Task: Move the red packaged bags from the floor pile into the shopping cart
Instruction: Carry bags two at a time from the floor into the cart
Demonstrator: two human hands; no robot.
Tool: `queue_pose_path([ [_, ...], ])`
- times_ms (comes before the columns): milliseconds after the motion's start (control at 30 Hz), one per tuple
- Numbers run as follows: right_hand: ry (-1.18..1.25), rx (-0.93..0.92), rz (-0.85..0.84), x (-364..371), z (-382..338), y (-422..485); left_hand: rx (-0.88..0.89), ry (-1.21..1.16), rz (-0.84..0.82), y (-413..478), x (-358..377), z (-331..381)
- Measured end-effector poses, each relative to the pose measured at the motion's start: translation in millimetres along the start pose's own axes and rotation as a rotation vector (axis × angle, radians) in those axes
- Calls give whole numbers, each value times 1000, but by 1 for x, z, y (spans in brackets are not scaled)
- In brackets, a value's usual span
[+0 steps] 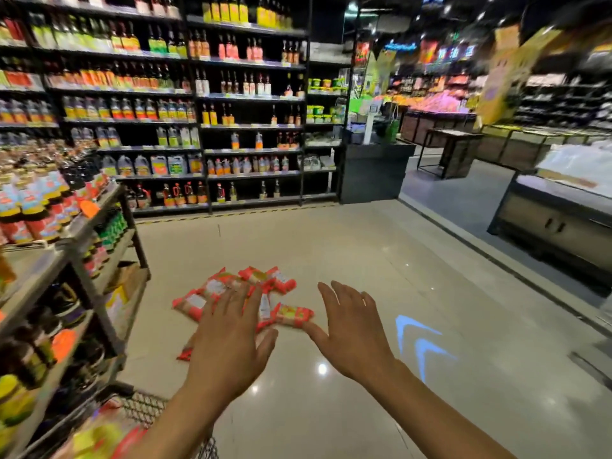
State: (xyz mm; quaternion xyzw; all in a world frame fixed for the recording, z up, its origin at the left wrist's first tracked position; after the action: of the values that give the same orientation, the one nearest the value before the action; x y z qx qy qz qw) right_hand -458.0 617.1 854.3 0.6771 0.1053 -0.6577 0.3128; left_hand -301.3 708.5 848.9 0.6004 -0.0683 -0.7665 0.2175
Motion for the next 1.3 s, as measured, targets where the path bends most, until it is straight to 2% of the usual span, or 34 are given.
queue_pose_path([
  [400,113,-9,-46,23,122,7,6,90,-16,55,43,95],
  [567,127,8,-100,43,156,18,-8,105,-38,73,63,110],
  [933,126,-60,-198,104,149,108,-98,84,-59,138,120,46],
  [1300,47,-96,-227,161,148,285,-94,-56,-79,310,202,-19],
])
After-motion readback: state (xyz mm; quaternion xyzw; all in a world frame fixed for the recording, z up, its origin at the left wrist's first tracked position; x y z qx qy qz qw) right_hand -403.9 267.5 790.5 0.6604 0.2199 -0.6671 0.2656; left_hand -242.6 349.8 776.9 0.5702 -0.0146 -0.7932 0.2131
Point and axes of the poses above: each hand's wrist, its own y-axis towards the middle knuckle, its own x-axis out of the palm, z = x × y, the point moved 9 cm from there along y, towards the middle knuckle, and after that the axes turned 12 degrees about -y, right-handed, at the moved point
